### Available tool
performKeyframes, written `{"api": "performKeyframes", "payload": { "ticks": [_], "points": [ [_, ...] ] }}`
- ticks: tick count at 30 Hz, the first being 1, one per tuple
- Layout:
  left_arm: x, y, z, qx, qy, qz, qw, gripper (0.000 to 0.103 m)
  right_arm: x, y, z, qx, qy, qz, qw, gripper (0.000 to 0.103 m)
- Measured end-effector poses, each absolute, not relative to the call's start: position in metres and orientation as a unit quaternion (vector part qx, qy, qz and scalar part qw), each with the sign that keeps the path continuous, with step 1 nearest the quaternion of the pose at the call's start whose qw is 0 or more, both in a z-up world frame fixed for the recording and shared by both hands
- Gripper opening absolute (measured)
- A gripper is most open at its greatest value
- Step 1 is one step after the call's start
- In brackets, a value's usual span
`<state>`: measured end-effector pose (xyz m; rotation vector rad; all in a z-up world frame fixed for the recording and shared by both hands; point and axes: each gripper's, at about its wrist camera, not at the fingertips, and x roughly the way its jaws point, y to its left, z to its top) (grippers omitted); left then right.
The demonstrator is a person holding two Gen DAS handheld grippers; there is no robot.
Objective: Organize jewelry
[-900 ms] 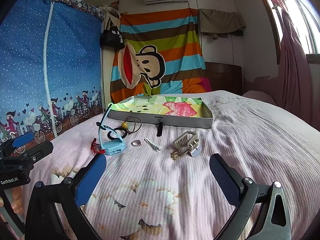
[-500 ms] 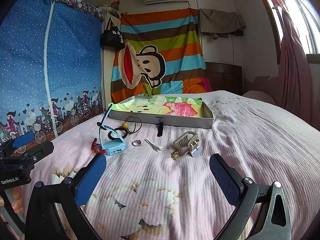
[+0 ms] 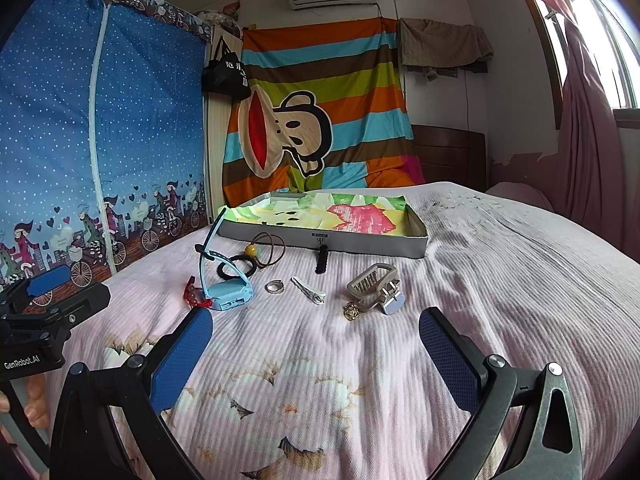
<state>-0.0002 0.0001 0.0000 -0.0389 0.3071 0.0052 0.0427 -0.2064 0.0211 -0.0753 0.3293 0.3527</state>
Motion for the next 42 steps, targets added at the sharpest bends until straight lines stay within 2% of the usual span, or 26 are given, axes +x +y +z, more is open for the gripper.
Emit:
{"api": "performKeyframes", "payload": {
  "ticks": [42],
  "points": [
    [0.0024,-0.0023,-0.0024,-0.019,0.154,0.003,0.988,0.101,0.0401,-0.2045,0.0221,-0.040,0.161,0.174,0.971,0.103]
  ]
}}
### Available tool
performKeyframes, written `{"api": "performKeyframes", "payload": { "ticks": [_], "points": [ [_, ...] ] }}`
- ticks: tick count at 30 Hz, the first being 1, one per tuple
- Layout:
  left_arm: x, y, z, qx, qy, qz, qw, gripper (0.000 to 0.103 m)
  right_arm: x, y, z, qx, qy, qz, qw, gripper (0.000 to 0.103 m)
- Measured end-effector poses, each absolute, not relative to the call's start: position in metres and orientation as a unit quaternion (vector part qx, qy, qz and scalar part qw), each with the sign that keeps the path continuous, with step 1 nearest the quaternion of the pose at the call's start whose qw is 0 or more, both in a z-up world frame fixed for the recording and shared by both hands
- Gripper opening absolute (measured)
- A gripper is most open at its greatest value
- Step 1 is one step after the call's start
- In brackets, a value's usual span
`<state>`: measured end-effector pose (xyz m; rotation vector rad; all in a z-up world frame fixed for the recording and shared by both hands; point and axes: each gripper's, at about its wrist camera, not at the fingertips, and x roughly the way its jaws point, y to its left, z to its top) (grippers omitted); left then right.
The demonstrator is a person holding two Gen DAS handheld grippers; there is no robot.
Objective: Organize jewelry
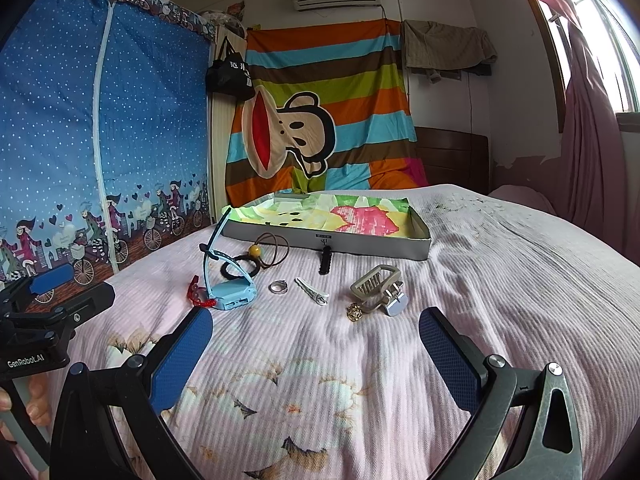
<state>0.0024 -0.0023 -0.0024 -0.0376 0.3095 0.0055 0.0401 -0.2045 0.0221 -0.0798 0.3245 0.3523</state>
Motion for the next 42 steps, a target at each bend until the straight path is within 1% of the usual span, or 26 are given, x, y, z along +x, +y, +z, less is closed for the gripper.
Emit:
{"api": "performKeyframes", "payload": {
  "ticks": [34,42],
  "points": [
    [-0.004,0.000,-0.001,-0.018,0.153,0.004,0.988,0.101,0.039,-0.204,0.022,-0.039,0.159,0.174,0.971,0.103],
    [0.003,0.013,0.000,-0.024,0.163,-0.009,0.986,0.101,0.046,-0.215,0.025,-0.018,0.169,0.161,0.972,0.103]
  ]
}}
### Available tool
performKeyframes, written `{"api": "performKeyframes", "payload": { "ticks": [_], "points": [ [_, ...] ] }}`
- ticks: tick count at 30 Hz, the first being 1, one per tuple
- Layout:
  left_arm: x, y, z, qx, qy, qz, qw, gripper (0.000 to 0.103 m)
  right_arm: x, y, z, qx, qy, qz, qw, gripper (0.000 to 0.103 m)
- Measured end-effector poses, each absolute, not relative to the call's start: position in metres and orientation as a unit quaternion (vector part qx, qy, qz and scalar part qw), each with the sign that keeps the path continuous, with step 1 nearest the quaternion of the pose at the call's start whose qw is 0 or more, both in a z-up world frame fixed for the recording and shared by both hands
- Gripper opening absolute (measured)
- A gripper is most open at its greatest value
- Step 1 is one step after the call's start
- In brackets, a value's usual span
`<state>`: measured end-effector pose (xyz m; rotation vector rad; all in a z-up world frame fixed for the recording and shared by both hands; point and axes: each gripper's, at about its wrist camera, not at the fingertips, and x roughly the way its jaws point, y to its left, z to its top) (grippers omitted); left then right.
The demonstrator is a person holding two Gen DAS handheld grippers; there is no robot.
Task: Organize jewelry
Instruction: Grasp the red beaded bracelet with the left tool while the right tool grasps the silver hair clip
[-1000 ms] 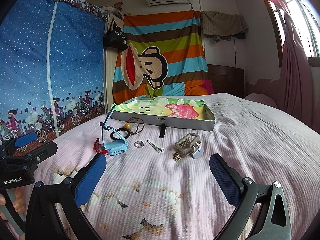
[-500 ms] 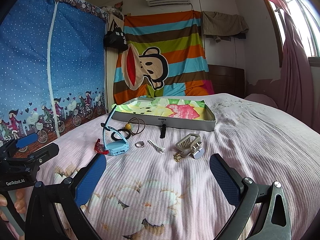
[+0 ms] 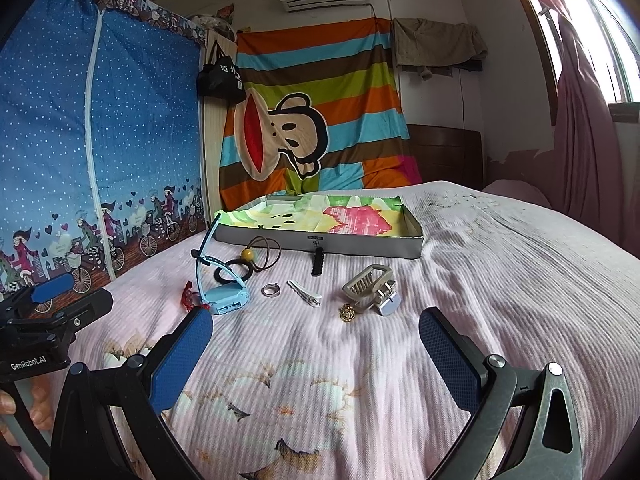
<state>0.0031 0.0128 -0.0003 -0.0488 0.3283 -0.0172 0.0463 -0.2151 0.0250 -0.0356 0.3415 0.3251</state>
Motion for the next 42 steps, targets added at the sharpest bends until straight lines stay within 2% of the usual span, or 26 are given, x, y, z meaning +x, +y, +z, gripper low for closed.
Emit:
{"api": "performKeyframes", "payload": {
  "ticks": [5,17,18,19,21,24,31,36,38,42],
  "points": [
    [0.022,0.014,0.008,-0.004,0.170,-0.021,0.985,0.101,0.062,-0.215,0.030,-0.025,0.178,0.166,0.970,0.103],
    [0.071,0.024,-0.001,-0.024,0.231,-0.077,0.970,0.101,0.110,-0.202,0.053,-0.082,0.198,0.230,0.949,0.103],
    [0.075,0.024,-0.003,-0.024,0.237,-0.081,0.968,0.100,0.117,-0.201,0.053,-0.087,0.204,0.236,0.946,0.099],
    [0.080,0.024,-0.003,-0.025,0.242,-0.085,0.966,0.096,0.122,-0.200,0.052,-0.090,0.209,0.239,0.944,0.094],
    [0.088,0.023,-0.005,-0.027,0.253,-0.096,0.962,0.084,0.135,-0.198,0.048,-0.092,0.224,0.246,0.939,0.069],
    [0.101,0.021,-0.010,-0.026,0.272,-0.110,0.956,0.070,0.153,-0.192,0.036,-0.093,0.253,0.260,0.927,0.055],
    [0.120,0.022,-0.033,-0.021,0.300,-0.121,0.946,0.048,0.184,-0.173,0.005,-0.128,0.313,0.288,0.896,0.039],
    [0.130,0.027,-0.041,-0.030,0.312,-0.132,0.941,0.044,0.203,-0.166,-0.007,-0.129,0.336,0.289,0.887,0.035],
    [0.134,0.030,-0.045,-0.038,0.315,-0.138,0.938,0.039,0.207,-0.165,-0.010,-0.129,0.343,0.288,0.885,0.034],
    [0.140,0.034,-0.050,-0.051,0.329,-0.141,0.932,0.020,0.214,-0.161,-0.016,-0.134,0.355,0.283,0.881,0.030]
  ]
}}
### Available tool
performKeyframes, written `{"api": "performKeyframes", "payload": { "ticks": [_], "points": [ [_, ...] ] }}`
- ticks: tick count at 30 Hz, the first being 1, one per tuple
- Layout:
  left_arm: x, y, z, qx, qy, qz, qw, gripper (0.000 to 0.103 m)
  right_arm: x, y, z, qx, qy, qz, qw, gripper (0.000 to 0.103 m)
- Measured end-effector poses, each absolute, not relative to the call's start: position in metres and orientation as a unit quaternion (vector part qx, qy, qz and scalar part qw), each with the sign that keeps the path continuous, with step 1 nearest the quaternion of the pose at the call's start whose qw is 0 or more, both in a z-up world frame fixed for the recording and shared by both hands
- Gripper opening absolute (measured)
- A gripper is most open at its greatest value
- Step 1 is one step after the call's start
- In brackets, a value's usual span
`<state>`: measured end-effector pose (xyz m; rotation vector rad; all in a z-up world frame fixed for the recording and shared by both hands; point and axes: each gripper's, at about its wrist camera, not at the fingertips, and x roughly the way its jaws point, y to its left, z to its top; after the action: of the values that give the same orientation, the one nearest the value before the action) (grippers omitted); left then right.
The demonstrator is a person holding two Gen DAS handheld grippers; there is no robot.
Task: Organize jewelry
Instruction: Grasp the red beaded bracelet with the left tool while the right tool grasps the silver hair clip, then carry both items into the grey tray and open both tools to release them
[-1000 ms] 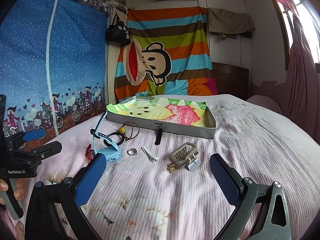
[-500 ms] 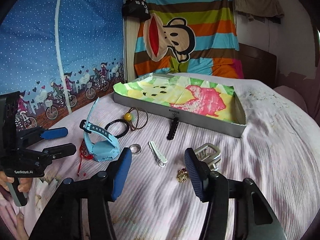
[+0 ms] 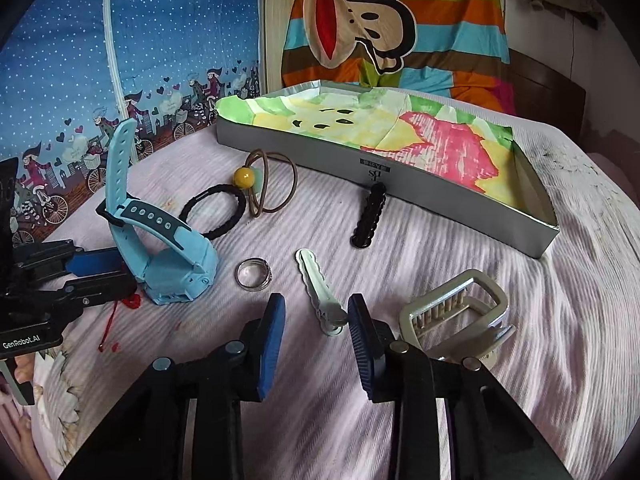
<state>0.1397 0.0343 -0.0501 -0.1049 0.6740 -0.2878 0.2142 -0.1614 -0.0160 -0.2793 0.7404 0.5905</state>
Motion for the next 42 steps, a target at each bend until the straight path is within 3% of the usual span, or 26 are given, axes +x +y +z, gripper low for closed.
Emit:
{"api": "performKeyframes", "payload": {
  "ticks": [4,8,24,33,42],
  "points": [
    [0.140,0.039,-0.051,-0.062,0.329,-0.143,0.931,0.010,0.221,-0.162,-0.021,-0.130,0.371,0.275,0.878,0.029],
    [0.133,0.039,-0.047,-0.065,0.314,-0.137,0.937,0.009,0.225,-0.163,-0.025,-0.123,0.379,0.271,0.876,0.013],
    [0.124,0.042,0.029,-0.072,0.238,-0.101,0.963,0.009,0.214,-0.176,0.007,-0.074,0.310,0.286,0.904,0.012],
    [0.196,0.036,0.077,-0.070,0.218,-0.076,0.971,0.009,0.273,-0.164,0.044,-0.005,0.283,0.284,0.916,0.013],
    [0.309,0.047,0.059,-0.091,0.302,-0.058,0.947,0.009,0.338,-0.160,0.033,0.016,0.331,0.279,0.901,0.013]
  ]
}}
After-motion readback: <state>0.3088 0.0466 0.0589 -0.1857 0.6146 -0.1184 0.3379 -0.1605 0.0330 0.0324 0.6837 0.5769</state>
